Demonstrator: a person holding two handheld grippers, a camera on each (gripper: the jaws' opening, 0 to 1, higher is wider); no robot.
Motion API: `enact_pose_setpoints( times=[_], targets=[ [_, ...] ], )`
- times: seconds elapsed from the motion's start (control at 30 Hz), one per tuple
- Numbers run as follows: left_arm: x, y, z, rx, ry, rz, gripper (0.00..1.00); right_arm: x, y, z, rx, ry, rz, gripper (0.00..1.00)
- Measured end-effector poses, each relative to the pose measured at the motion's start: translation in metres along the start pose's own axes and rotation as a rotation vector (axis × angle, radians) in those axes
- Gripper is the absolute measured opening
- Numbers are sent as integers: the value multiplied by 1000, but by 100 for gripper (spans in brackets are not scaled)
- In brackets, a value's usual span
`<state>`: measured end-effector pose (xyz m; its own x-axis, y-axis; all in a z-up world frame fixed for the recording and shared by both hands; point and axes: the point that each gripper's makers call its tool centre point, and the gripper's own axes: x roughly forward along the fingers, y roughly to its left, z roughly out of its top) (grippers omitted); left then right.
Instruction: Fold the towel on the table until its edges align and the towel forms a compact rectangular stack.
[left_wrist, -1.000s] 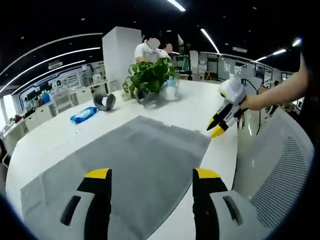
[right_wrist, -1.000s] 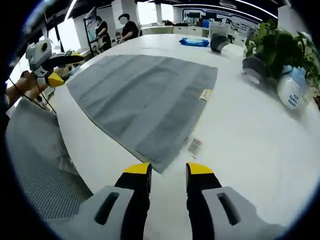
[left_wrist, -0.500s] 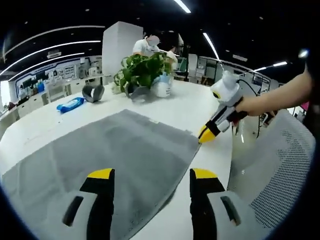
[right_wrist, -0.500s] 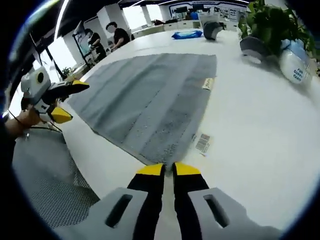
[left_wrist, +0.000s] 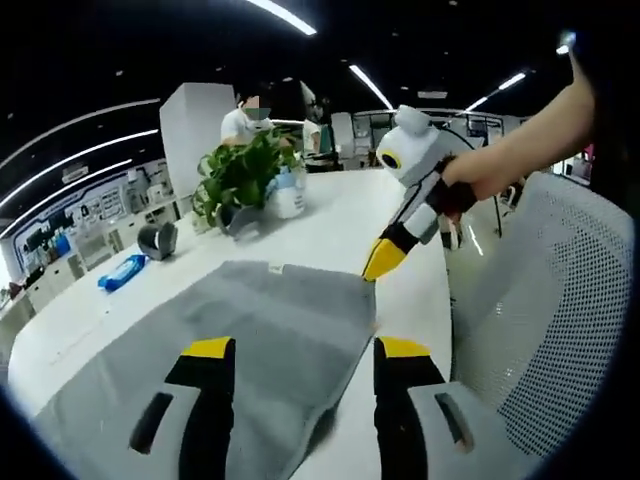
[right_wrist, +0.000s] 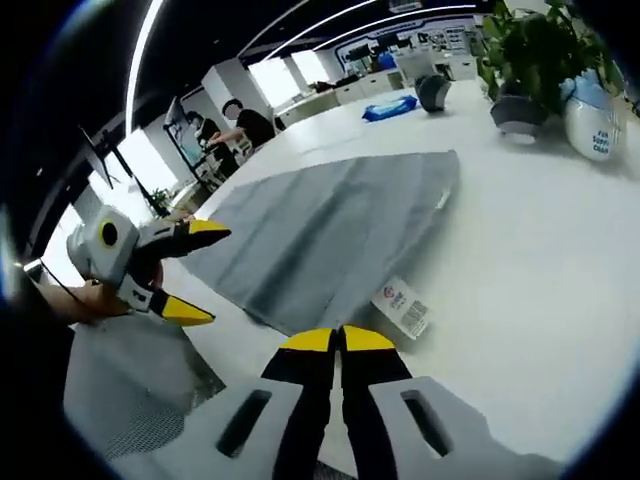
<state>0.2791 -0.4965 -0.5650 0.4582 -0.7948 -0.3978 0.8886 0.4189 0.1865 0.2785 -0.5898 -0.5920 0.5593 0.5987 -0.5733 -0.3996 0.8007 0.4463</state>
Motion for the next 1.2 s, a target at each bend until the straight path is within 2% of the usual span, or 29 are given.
enact_pose_setpoints(
  times=[0.1, 0.33, 0.43, 0.57, 0.73, 0.93, 1.0, 1.2],
  targets=[
    [-1, -5, 6, 50, -14, -17, 43, 4, 17, 8, -4, -12, 35, 0],
    [-1, -11, 10, 79, -24, -41, 31, 16, 57, 22, -4, -34, 127, 0],
    [-2, -10, 16, 171, -39, -22, 25, 22, 69, 25, -23, -37, 136, 0],
    [-4, -8, 20, 221, -52, 4, 23, 26, 84, 31, 29, -60, 188, 0],
    [-6, -1, 21, 233, -49, 36, 20, 29, 94, 35, 46, -73, 216, 0],
    [-8, 5, 22, 251, -51, 63, 18, 32, 99, 39, 129, -107, 265, 0],
    [-9, 5, 23, 267, -48, 67, 14, 33, 99, 39, 132, -106, 262, 0],
    [-8, 4, 19, 278, -19, 57, 11, 34, 97, 37, 192, -115, 280, 0]
  ],
)
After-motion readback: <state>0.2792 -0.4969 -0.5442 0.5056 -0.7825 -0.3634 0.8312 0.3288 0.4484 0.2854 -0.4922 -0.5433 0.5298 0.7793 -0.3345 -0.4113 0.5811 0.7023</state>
